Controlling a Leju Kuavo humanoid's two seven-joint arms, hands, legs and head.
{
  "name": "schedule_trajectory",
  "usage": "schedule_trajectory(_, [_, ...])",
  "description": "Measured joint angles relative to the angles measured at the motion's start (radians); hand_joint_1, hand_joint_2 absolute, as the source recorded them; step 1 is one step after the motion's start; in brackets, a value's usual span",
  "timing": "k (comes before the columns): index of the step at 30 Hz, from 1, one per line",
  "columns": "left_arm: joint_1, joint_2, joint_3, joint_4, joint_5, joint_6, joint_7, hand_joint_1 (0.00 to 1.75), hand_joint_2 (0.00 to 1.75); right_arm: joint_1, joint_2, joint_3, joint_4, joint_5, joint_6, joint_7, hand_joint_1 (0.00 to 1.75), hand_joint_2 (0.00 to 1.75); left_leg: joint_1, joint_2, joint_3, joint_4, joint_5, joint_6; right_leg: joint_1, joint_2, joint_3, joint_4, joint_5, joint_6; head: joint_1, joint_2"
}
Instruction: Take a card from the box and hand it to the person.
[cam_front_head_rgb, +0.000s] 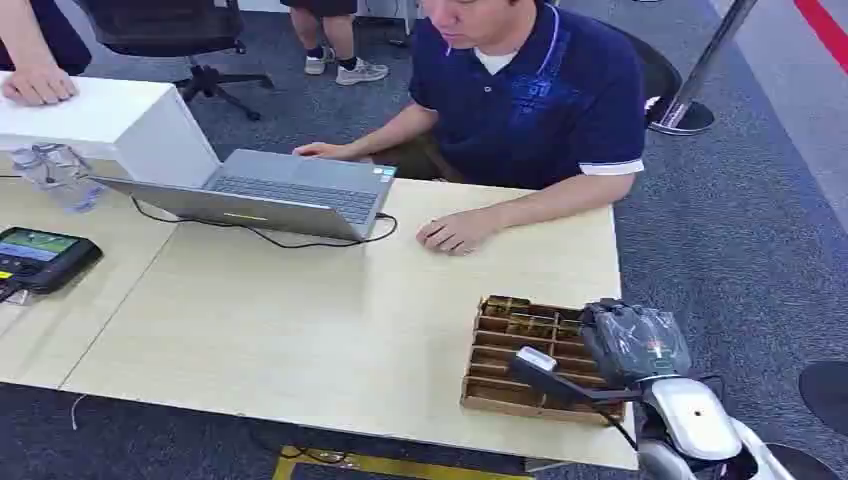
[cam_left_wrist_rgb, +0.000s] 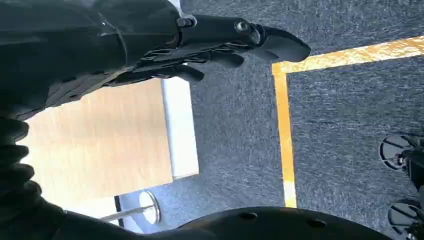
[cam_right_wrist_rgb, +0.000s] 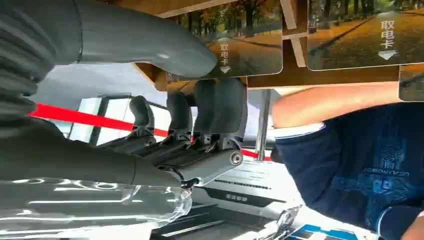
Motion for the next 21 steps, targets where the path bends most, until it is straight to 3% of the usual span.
schedule_trajectory(9, [0.000,0.000,0.000,0.000,-0.001,0.000,0.000,0.00,1.75,-0.001,0.000,0.000,0.001,-0.002,0.000,0.000,1.17,1.75,0.000,0.000,0.000,0.000,0.000,0.000,0.000,0.000,0.000,0.000,0.000,0.000,0.000,0.000])
schedule_trajectory(11, [0.000,0.000,0.000,0.000,-0.003,0.000,-0.001,0.00,1.75,-0.001,0.000,0.000,0.002,-0.005,0.000,0.000,1.08,1.75,0.000,0.000,0.000,0.000,0.000,0.000,0.000,0.000,0.000,0.000,0.000,0.000,0.000,0.000])
schedule_trajectory(13, [0.000,0.000,0.000,0.000,-0.003,-0.002,-0.001,0.00,1.75,-0.001,0.000,0.000,0.003,-0.007,0.000,0.000,1.12,1.75,0.000,0.000,0.000,0.000,0.000,0.000,0.000,0.000,0.000,0.000,0.000,0.000,0.000,0.000])
schedule_trajectory(17, [0.000,0.000,0.000,0.000,-0.003,-0.002,-0.001,0.00,1.75,-0.002,0.000,0.000,0.006,-0.008,0.000,0.000,0.93,1.75,0.000,0.000,0.000,0.000,0.000,0.000,0.000,0.000,0.000,0.000,0.000,0.000,0.000,0.000])
schedule_trajectory(21, [0.000,0.000,0.000,0.000,-0.003,-0.002,-0.001,0.00,1.75,-0.001,0.000,0.000,0.007,-0.008,0.000,0.000,0.91,1.75,0.000,0.000,0.000,0.000,0.000,0.000,0.000,0.000,0.000,0.000,0.000,0.000,0.000,0.000])
